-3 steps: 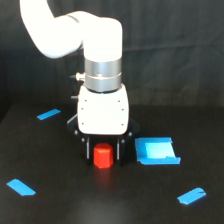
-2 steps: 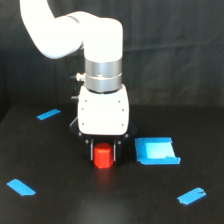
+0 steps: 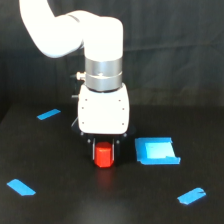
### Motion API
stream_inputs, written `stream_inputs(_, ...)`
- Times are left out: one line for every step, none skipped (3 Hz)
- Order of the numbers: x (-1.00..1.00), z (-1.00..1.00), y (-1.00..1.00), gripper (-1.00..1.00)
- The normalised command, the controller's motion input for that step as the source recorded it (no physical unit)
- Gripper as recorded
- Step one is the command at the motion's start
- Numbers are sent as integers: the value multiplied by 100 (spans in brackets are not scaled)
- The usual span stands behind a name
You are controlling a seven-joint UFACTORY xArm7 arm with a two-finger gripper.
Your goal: Pick up the red object from the table
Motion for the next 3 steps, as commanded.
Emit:
stream_inputs(-10, 100, 3, -88)
stream_inputs(-5, 100, 1, -93)
stream_inputs(3, 94, 5, -100)
